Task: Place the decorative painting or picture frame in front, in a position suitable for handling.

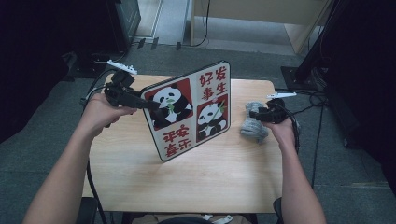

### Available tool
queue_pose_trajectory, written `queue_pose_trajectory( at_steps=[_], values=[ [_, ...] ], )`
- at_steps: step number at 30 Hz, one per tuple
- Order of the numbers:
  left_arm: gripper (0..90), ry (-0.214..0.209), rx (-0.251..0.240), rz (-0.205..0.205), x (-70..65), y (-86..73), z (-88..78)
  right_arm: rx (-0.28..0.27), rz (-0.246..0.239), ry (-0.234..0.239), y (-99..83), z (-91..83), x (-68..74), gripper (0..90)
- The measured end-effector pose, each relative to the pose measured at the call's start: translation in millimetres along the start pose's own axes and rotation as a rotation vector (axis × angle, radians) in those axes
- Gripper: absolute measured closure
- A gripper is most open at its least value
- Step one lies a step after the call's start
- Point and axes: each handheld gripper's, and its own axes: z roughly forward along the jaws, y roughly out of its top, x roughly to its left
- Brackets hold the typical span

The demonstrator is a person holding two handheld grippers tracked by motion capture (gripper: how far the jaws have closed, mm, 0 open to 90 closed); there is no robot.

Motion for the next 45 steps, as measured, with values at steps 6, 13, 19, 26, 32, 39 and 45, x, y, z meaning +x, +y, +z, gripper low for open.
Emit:
queue_pose_trajectory(
  at_steps=[6, 13, 19, 26, 32, 39, 45],
  values=[
    [48.9, 0.002, -0.007, 0.002, 1.1, -9.4, 0.7, -0.004, 0.012, -0.009, 0.2, 4.1, -4.1, 41.3],
    [52.3, 0.004, -0.018, -0.002, 1.3, -22.5, 3.7, 0.045, 0.052, -0.044, -3.4, 16.9, -9.7, 36.8],
    [54.6, -0.001, -0.036, -0.002, 1.0, -32.7, 3.3, 0.082, 0.052, -0.078, -7.2, 32.9, -7.9, 36.7],
    [54.3, 0.0, -0.064, -0.006, 3.8, -43.8, 7.5, 0.122, 0.1, -0.121, -14.7, 44.9, -13.3, 35.7],
    [55.1, -0.014, -0.052, -0.005, 7.3, -46.9, 11.9, 0.12, 0.124, -0.123, -18.4, 50.5, -17.0, 40.6],
    [57.9, -0.02, -0.066, -0.006, 7.8, -48.6, 16.7, 0.122, 0.13, -0.109, -19.6, 53.1, -21.0, 65.4],
    [58.6, -0.017, -0.085, 0.004, 7.8, -49.5, 19.8, 0.124, 0.112, -0.1, -14.7, 47.7, -19.9, 71.5]
  ],
)
